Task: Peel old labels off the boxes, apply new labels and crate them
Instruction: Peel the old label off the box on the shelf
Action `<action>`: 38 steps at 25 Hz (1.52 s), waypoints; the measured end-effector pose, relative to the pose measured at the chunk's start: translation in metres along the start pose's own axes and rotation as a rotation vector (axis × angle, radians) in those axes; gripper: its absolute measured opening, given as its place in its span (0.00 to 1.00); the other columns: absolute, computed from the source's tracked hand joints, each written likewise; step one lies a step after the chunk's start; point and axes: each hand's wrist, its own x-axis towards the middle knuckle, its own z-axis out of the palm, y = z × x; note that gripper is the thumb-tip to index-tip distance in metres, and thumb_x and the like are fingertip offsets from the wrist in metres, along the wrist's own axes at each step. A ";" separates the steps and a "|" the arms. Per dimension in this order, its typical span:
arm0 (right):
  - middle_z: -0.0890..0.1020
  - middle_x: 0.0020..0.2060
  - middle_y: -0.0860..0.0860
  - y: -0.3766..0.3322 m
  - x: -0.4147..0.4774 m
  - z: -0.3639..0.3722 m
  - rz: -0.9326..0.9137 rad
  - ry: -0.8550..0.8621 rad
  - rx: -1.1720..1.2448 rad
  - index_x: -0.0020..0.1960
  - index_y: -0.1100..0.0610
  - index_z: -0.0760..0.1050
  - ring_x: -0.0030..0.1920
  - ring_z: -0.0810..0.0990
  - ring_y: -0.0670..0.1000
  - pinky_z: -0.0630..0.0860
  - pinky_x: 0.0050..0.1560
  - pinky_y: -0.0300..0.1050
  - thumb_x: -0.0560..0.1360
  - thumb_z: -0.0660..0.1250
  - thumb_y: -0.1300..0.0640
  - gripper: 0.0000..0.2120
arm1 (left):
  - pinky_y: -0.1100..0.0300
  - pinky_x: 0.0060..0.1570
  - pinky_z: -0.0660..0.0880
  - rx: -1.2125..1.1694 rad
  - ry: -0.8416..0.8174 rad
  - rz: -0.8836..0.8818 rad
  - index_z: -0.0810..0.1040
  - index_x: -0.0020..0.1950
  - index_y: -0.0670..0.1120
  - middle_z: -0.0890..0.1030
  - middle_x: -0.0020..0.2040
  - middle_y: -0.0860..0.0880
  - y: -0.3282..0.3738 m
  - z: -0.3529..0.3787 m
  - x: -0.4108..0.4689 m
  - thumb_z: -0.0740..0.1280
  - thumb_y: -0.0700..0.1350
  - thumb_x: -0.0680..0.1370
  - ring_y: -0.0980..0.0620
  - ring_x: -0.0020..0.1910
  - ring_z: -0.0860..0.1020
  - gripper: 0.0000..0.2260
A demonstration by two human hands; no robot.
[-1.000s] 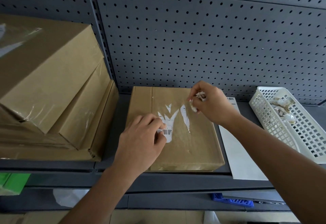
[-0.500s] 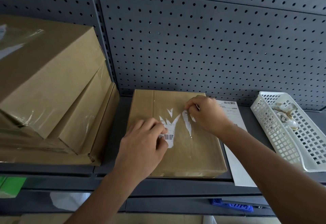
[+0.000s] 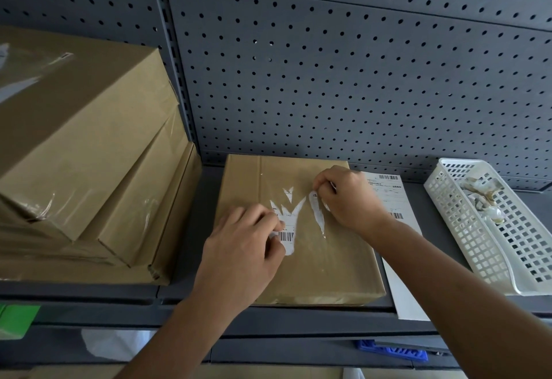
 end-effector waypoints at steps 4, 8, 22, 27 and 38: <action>0.81 0.39 0.48 0.003 -0.004 -0.002 0.018 0.022 0.011 0.39 0.58 0.81 0.39 0.78 0.44 0.72 0.39 0.31 0.73 0.61 0.68 0.12 | 0.68 0.40 0.66 0.000 -0.001 0.002 0.76 0.54 0.59 0.73 0.55 0.63 0.001 -0.001 0.000 0.60 0.53 0.78 0.61 0.54 0.71 0.07; 0.81 0.40 0.48 0.001 -0.002 0.000 0.048 0.027 0.024 0.41 0.58 0.82 0.39 0.76 0.39 0.67 0.40 0.23 0.74 0.62 0.68 0.11 | 0.67 0.40 0.66 0.009 0.000 0.002 0.76 0.54 0.59 0.73 0.55 0.63 0.000 -0.001 0.000 0.59 0.54 0.78 0.60 0.54 0.71 0.08; 0.81 0.38 0.50 0.002 -0.003 0.001 -0.012 0.038 -0.007 0.38 0.60 0.81 0.38 0.78 0.47 0.74 0.40 0.36 0.72 0.61 0.69 0.11 | 0.67 0.41 0.70 0.001 -0.016 0.005 0.76 0.55 0.59 0.73 0.56 0.64 0.000 0.000 0.001 0.58 0.55 0.78 0.61 0.56 0.71 0.09; 0.81 0.39 0.49 0.000 -0.003 0.001 0.006 0.030 0.024 0.40 0.59 0.82 0.39 0.79 0.46 0.73 0.41 0.34 0.73 0.61 0.69 0.12 | 0.67 0.41 0.70 0.006 -0.012 0.010 0.76 0.56 0.59 0.73 0.56 0.63 -0.001 0.000 0.001 0.58 0.54 0.79 0.60 0.55 0.71 0.09; 0.82 0.39 0.45 -0.006 -0.006 -0.009 0.107 -0.020 0.095 0.40 0.56 0.81 0.41 0.78 0.40 0.71 0.38 0.30 0.74 0.61 0.67 0.13 | 0.68 0.41 0.68 0.005 -0.003 0.001 0.76 0.54 0.59 0.73 0.55 0.63 -0.001 0.000 0.000 0.60 0.54 0.78 0.61 0.54 0.71 0.08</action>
